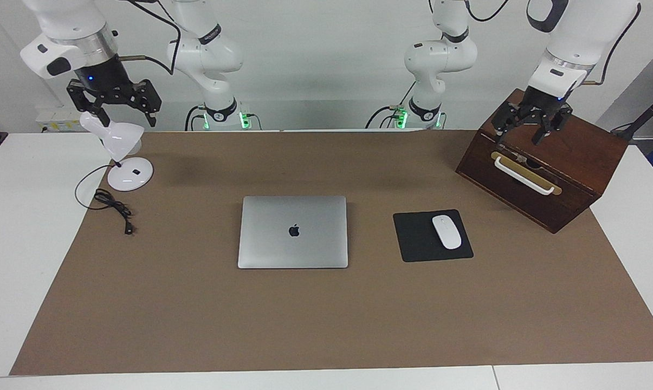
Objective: Close laptop with both arms
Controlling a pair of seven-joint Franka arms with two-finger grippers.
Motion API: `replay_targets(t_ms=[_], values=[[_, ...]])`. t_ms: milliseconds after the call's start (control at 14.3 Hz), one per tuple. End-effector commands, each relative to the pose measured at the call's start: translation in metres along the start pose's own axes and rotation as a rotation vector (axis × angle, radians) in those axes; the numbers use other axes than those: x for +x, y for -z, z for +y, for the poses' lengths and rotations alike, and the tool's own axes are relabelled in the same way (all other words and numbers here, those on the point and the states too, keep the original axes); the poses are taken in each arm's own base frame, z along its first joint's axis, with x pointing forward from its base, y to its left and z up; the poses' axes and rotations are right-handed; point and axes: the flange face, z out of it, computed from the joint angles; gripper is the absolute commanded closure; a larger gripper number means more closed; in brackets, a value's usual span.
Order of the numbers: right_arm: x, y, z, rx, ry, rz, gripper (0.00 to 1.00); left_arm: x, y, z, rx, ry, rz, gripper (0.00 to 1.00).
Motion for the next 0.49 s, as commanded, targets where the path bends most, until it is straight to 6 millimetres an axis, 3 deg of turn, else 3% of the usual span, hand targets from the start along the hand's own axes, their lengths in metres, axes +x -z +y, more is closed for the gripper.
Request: replay_targets(t_ms=[0,421], values=[[-0.0032,0.0033,-0.0014,0.022,-0.023,-0.003,0.00,-0.0033,-0.0035,0.0030,0.014,0.008,-0.003,0.00],[-0.0028,0.0036,-0.0014,0.022,-0.026,0.000,0.00,-0.0008,0.0024,0.0072,0.011,0.002,0.008,0.00]])
